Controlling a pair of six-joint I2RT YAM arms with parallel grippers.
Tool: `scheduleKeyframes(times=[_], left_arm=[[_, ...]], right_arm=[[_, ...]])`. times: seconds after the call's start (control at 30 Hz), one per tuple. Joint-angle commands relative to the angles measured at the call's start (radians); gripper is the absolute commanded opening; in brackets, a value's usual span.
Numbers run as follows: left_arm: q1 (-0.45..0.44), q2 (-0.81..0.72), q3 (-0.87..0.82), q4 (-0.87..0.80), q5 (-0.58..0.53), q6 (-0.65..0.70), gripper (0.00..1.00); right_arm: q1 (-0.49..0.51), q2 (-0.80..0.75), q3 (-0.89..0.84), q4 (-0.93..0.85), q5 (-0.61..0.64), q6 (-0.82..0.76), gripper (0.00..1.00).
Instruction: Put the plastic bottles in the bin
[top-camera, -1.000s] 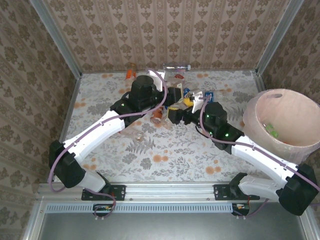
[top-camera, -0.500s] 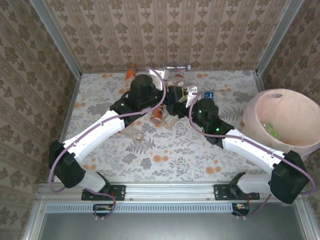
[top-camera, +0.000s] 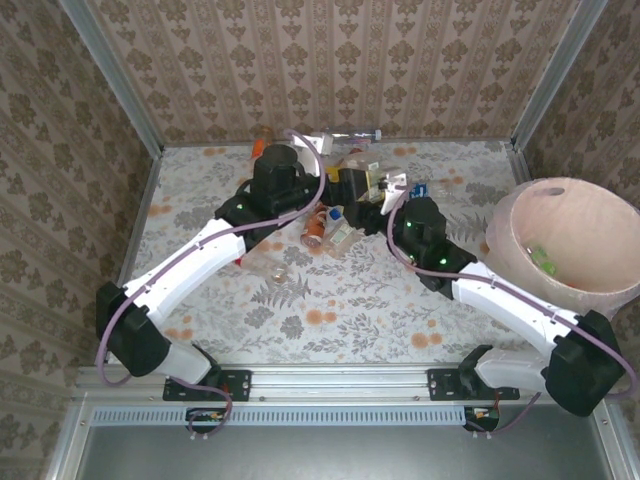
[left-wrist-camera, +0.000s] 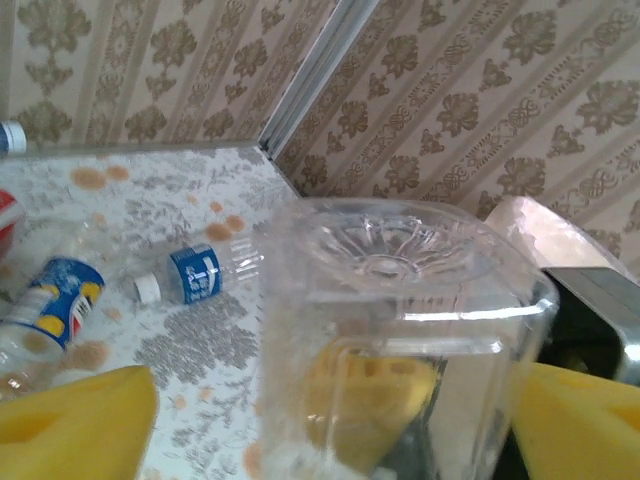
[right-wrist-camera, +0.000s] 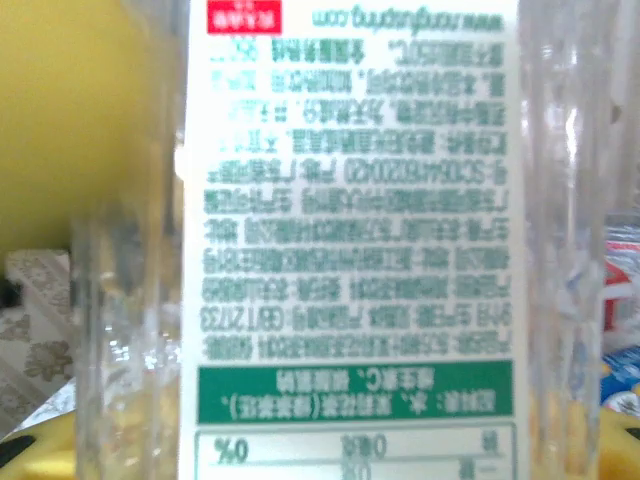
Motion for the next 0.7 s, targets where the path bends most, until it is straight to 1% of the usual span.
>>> scheduleKeyframes(times=[0.0,0.07,0.17,0.23,0.3,0.37,0.43,0.5,0.67], left_arm=[[0.042,-0.088,-0.028,0.086,0.051,-0.015,1.00],[0.054,-0.112,-0.045,0.084,0.027,-0.006,1.00],[0.066,-0.140,-0.062,0.053,-0.041,0.016,1.00],[0.068,-0.154,-0.076,0.031,-0.117,0.028,1.00],[0.070,-0.165,-0.086,-0.007,-0.224,0.029,1.00],[0.073,-0.167,-0.092,-0.046,-0.307,0.019,1.00],[0.083,-0.168,-0.101,-0.063,-0.338,0.014,1.00],[0.092,-0.167,-0.112,-0.063,-0.342,0.015,1.00],[0.104,-0.158,-0.126,-0.075,-0.371,0.012,1.00]], right_arm=[[-0.045,-0.084,-0.037,-0.058,0.054,0.020,0.42],[-0.068,-0.126,-0.050,-0.093,0.059,0.012,0.41],[-0.110,-0.190,-0.067,-0.136,0.059,0.000,0.41],[-0.139,-0.226,-0.067,-0.166,0.053,-0.009,0.41],[-0.168,-0.259,-0.049,-0.217,0.049,-0.016,0.41],[-0.191,-0.285,-0.018,-0.272,0.045,-0.031,0.41],[-0.206,-0.301,0.027,-0.338,0.041,-0.051,0.41],[-0.226,-0.306,0.077,-0.406,0.041,-0.068,0.41],[-0.298,-0.280,0.218,-0.560,0.032,-0.121,0.41]])
